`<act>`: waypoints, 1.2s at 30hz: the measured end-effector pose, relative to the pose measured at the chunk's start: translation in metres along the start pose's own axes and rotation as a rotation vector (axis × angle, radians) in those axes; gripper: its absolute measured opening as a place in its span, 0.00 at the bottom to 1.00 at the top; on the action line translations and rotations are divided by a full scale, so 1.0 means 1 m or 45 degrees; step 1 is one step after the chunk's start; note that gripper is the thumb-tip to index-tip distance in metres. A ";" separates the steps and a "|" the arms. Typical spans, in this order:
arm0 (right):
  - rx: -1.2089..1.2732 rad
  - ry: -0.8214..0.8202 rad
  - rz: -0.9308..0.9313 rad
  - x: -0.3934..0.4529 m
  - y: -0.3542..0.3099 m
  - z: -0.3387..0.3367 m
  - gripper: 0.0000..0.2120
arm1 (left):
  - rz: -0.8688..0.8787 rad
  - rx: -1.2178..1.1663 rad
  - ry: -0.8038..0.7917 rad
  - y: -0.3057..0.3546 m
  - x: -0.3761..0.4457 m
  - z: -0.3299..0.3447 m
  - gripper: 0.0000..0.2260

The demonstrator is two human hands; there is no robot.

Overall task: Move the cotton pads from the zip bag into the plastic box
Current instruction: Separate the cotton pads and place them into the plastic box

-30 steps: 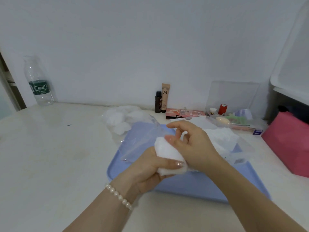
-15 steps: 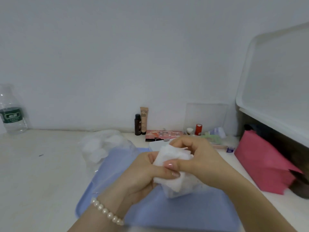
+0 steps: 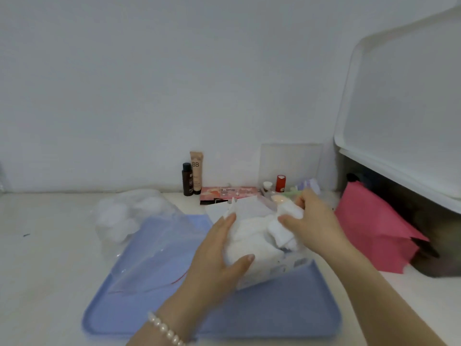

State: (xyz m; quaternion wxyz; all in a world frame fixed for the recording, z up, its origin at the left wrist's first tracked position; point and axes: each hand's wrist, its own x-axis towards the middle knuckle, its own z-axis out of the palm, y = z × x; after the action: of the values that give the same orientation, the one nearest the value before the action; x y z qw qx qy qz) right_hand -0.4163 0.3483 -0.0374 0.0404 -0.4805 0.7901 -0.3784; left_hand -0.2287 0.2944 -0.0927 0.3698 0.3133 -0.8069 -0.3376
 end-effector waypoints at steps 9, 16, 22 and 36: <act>-0.110 -0.323 0.103 -0.001 -0.003 -0.003 0.23 | 0.172 0.188 -0.083 -0.011 -0.005 0.010 0.32; -0.301 -0.307 0.163 0.001 -0.006 -0.002 0.18 | 0.139 0.207 -0.100 -0.011 -0.006 0.013 0.33; -0.573 -0.278 0.196 -0.003 -0.005 0.017 0.23 | 0.167 0.287 -0.153 -0.012 -0.006 0.017 0.34; -0.629 -0.187 0.140 -0.001 -0.006 0.022 0.12 | 0.022 0.082 -0.081 -0.007 -0.006 0.016 0.32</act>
State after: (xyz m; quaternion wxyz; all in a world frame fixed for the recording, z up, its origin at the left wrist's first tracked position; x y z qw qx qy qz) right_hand -0.4020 0.3357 -0.0497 -0.0003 -0.4583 0.8784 -0.1354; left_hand -0.2364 0.3004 -0.1084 0.3366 0.3072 -0.8314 -0.3179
